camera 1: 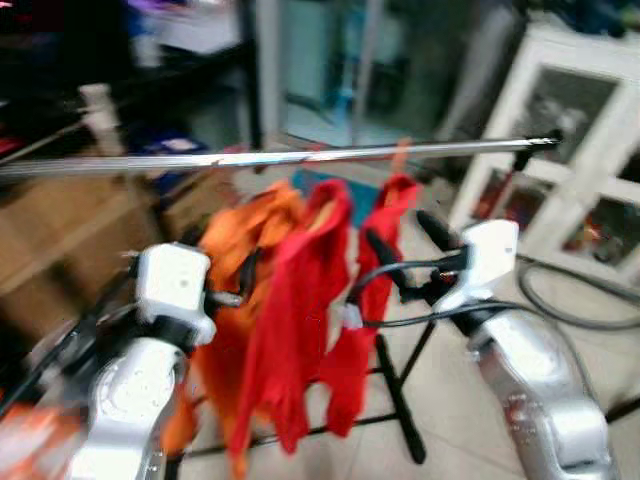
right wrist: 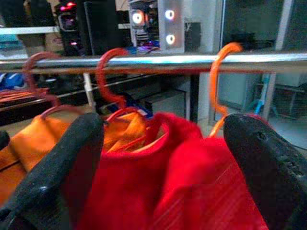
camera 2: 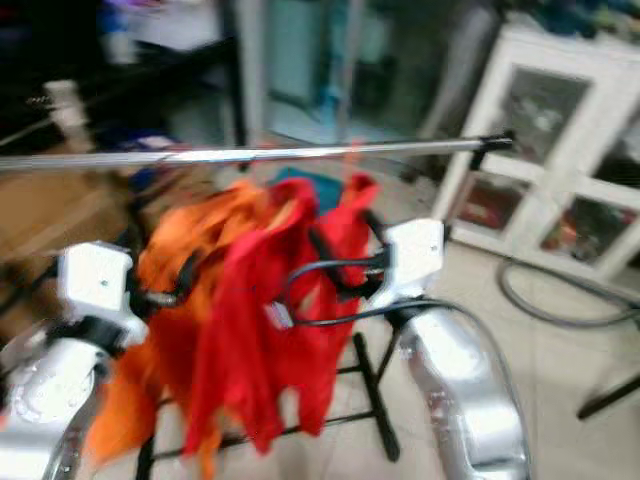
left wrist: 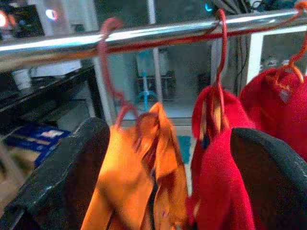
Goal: Hang hanger
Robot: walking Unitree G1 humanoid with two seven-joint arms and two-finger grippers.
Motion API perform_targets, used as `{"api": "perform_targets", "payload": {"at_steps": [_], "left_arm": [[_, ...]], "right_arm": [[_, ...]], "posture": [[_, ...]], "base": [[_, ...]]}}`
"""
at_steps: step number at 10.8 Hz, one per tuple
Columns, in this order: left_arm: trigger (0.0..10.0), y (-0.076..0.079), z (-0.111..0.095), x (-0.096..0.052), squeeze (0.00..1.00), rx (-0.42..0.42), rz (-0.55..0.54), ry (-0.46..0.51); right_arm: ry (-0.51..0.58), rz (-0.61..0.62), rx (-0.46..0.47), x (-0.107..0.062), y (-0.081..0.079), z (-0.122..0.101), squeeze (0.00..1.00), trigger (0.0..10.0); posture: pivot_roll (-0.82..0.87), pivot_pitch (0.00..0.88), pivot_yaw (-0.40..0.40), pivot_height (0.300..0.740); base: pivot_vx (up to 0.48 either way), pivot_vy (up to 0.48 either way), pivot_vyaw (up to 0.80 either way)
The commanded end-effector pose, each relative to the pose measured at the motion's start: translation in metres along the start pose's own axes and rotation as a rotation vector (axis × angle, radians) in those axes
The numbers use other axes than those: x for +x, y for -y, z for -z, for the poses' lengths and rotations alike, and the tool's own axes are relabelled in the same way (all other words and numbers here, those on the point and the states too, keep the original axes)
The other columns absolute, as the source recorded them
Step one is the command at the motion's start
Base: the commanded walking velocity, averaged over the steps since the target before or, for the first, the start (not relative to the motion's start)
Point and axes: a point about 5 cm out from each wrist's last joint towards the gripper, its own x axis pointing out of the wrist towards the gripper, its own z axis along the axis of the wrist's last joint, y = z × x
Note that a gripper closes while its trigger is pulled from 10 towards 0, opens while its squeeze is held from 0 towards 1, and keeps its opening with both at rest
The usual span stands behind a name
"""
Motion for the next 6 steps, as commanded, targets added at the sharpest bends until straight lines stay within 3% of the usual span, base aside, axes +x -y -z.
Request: {"api": "perform_targets", "payload": {"at_steps": [1,2,3,6], "left_arm": [[10.0,-0.008,-0.005,-0.004,0.0,0.006,-0.036,0.013],[10.0,-0.008,-0.006,-0.005,0.0,-0.003,-0.03,0.009],[10.0,-0.004,-0.007,-0.01,0.0,0.003,-0.001,0.015],[10.0,0.004,-0.005,-0.018,0.0,0.0,0.033,-0.009]], "right_arm": [[0.008,-0.072,0.029,0.004,-0.013,-0.003,0.0,10.0],[0.0,-0.076,0.05,0.002,-0.014,-0.002,0.0,10.0],[-0.009,-0.027,0.094,-0.006,-0.006,0.003,0.0,10.0],[-0.031,0.025,0.106,-0.022,0.006,0.007,0.0,10.0]], "posture": [[0.08,0.0,-0.034,0.74],[0.08,0.0,-0.039,0.74],[0.08,0.0,-0.04,0.74],[0.07,0.0,-0.036,0.74]], "base": [[0.0,0.0,0.0],[0.0,0.0,0.0],[0.0,0.458,0.0],[0.0,0.48,0.0]]}}
